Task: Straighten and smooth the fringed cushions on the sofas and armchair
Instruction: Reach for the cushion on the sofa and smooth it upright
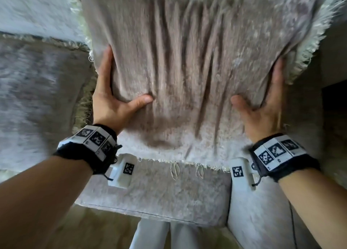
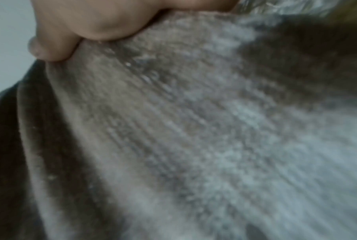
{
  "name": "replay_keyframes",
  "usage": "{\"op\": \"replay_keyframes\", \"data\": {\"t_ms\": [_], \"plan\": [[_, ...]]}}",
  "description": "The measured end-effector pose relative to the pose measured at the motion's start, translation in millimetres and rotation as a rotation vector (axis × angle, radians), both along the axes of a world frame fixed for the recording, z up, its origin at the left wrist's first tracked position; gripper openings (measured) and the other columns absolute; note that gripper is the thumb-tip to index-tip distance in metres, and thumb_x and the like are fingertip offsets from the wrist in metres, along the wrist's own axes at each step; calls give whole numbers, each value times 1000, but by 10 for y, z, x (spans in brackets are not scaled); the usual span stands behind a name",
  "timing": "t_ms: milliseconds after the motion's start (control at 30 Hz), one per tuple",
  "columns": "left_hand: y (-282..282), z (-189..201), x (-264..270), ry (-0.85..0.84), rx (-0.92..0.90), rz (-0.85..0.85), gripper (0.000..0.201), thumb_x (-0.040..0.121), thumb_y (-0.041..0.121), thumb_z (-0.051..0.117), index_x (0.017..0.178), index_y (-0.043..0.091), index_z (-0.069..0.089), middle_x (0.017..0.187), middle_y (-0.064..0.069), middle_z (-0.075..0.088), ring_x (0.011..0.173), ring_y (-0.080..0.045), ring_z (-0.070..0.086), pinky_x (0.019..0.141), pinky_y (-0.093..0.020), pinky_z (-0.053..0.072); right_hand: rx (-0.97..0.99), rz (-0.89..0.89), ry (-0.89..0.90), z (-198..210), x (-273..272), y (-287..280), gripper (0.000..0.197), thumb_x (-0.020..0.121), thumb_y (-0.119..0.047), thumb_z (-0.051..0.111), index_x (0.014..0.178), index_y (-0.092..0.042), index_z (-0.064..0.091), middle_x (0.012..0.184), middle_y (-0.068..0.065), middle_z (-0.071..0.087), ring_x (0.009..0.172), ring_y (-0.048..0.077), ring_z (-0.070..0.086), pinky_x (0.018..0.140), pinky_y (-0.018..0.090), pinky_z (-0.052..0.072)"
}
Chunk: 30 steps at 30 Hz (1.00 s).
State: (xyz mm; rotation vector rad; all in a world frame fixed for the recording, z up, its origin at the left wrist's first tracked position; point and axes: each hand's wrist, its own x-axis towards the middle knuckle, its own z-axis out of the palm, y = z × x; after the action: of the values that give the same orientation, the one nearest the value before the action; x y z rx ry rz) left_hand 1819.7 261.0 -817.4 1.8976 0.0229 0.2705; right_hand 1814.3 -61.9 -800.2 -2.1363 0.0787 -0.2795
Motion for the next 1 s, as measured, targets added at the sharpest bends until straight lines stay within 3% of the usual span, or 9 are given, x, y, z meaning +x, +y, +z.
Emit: {"op": "replay_keyframes", "data": {"t_ms": [67, 167, 333, 433, 567, 667, 733, 867, 1000], "plan": [[-9, 18, 114, -55, 19, -14, 116, 67, 27, 86, 154, -6, 18, 162, -15, 27, 152, -21, 25, 123, -36, 22, 26, -6, -58, 12, 77, 18, 104, 81, -25, 78, 157, -3, 9, 163, 16, 14, 150, 18, 15, 122, 29, 16], [-42, -75, 295, -88, 20, -40, 120, 67, 43, 86, 156, -1, 19, 162, -15, 28, 152, -22, 25, 124, -43, 22, 29, -55, -54, -170, 168, -26, 108, 81, -39, 78, 158, -10, 7, 164, 13, 13, 151, 20, 15, 122, 42, 18], [-141, -305, 609, -136, 94, -55, 123, 65, 53, 85, 155, -2, 23, 159, -10, 31, 150, -19, 29, 122, -39, 24, -10, -160, -68, -539, 298, -97, 109, 76, -65, 70, 157, -24, 8, 164, 8, 13, 152, 19, 13, 122, 43, 18], [-203, -378, 745, -187, 125, -47, 122, 66, 52, 82, 154, -7, 21, 159, -16, 30, 150, -23, 28, 123, -39, 23, -7, -165, -131, -630, 425, -109, 111, 76, -68, 68, 157, -18, 10, 164, 14, 12, 152, 24, 12, 121, 49, 18], [-201, -477, 807, -176, 148, -21, 123, 67, 54, 83, 156, -2, 19, 158, -16, 30, 150, -24, 28, 122, -44, 24, -11, -172, -129, -676, 488, -110, 114, 75, -73, 64, 157, -18, 10, 163, 17, 12, 152, 26, 13, 122, 45, 18], [-142, -495, 844, -25, 140, 15, 126, 61, 61, 85, 160, 17, 19, 147, 10, 33, 141, 7, 29, 120, -25, 24, -21, -191, -10, -678, 525, -123, 115, 70, -80, 62, 157, -30, 5, 163, 18, 7, 152, 29, 10, 118, 40, 17], [-120, -458, 854, 38, 179, 33, 127, 59, 62, 85, 160, 27, 17, 137, 15, 33, 130, 21, 27, 112, -9, 21, -49, -204, 58, -624, 532, -128, 115, 69, -80, 63, 157, -36, 4, 163, 19, 5, 151, 31, 9, 112, 39, 17], [-114, -316, 740, 105, 242, 67, 119, 62, 60, 84, 158, 36, 19, 144, -10, 31, 135, -12, 34, 111, -13, 23, -156, -282, 111, -477, 435, -84, 105, 72, -72, 68, 155, -45, 10, 155, 20, 14, 144, 35, 20, 113, 55, 29], [-31, -105, 621, 84, 468, 118, 81, 80, 46, 78, 150, 27, 41, 145, -12, 35, 128, -10, 36, 103, -4, 27, -415, -363, -3, -221, 440, 42, 76, 81, -69, 61, 141, -26, 46, 144, 20, 30, 134, 38, 29, 106, 60, 32]]}}
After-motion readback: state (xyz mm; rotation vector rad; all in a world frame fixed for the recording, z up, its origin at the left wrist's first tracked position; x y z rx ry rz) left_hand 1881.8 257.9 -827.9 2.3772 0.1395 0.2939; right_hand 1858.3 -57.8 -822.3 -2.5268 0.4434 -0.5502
